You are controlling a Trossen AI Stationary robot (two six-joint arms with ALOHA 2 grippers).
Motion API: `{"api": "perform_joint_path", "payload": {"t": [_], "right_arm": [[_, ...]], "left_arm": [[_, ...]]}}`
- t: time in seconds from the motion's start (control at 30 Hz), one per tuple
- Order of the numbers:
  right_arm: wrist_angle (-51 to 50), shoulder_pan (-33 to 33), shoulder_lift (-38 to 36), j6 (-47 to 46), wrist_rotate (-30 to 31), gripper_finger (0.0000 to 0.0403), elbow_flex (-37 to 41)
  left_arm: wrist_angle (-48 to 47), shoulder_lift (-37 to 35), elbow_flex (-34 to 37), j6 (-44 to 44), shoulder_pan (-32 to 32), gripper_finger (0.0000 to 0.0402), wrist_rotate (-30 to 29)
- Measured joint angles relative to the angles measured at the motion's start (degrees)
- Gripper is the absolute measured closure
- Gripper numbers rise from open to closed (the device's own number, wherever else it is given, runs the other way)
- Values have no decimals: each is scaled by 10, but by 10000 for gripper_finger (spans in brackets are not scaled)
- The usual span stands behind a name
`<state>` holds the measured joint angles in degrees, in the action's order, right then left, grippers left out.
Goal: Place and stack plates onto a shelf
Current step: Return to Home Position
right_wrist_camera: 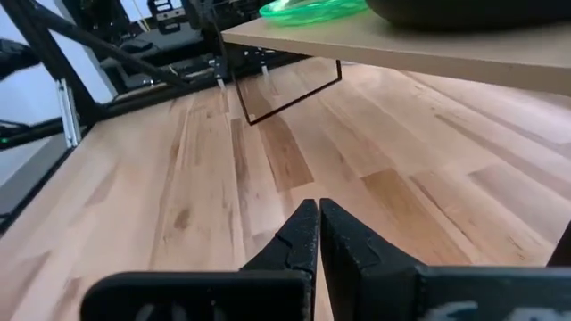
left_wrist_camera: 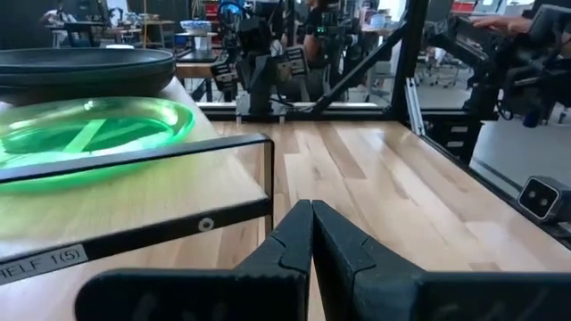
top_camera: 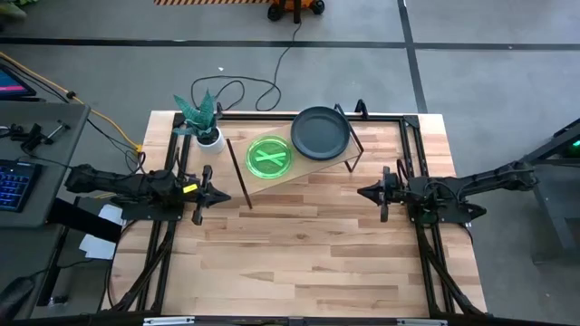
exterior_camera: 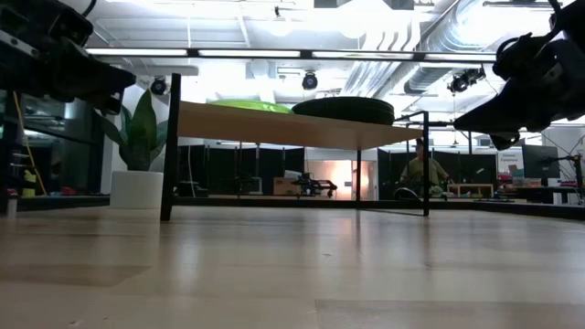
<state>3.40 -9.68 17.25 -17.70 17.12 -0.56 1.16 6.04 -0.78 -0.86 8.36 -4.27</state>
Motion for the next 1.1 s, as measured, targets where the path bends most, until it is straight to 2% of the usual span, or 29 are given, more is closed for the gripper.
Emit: {"api": "perform_joint_path", "payload": {"t": [0.1, 0.4, 0.53, 1.1], "right_arm": [[-1, -6, -22, -2, 0, 403, 0], [1, -4, -173, -3, 0, 402, 0], [6, 0, -172, -3, 4, 402, 0], [2, 0, -169, -3, 3, 402, 0]], "left_arm": [[-1, -5, 0, 0, 0, 401, 0], [0, -39, 0, 0, 0, 401, 2], [-1, -59, 0, 0, 0, 401, 2], [-4, -58, 0, 0, 0, 401, 18]]}}
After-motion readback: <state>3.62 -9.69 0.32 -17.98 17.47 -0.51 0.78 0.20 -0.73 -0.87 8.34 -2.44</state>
